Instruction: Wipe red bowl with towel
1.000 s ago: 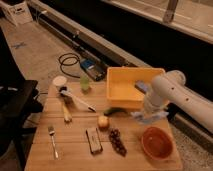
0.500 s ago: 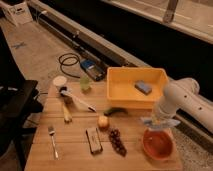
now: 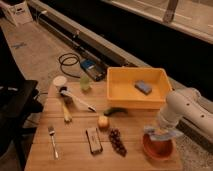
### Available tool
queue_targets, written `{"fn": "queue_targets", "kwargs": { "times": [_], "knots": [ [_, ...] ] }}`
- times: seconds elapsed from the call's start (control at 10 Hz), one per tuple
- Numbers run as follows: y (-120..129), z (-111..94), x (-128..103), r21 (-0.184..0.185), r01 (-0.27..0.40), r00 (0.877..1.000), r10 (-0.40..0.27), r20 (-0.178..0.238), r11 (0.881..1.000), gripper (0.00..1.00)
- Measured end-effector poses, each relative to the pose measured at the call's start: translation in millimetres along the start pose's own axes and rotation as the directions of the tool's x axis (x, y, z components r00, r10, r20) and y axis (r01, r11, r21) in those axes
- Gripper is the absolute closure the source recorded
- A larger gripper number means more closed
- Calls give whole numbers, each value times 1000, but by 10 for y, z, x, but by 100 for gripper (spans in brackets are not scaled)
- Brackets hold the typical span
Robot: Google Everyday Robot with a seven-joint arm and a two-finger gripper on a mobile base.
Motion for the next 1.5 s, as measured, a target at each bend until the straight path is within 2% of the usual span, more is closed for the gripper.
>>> {"fn": "queue_targets", "kwargs": {
  "times": [0.3,0.4,0.6,0.8,1.1,1.3,1.5],
  "knots": [
    [103,111,150,-90,-34,999,31,-45,995,100],
    [123,132,206,-105,-49,998,43,-55,993,100],
    [114,121,307,-115,-76,995,67,-79,990,100],
    [10,89,318,-103,-88,992,78,-96,991,100],
    [-81,118,166,-91,-64,995,56,-82,994,100],
    [54,204,-64,-106,-29,998,22,-66,994,100],
    [234,237,-95,-117,-25,998,19,-57,993,100]
  ]
}}
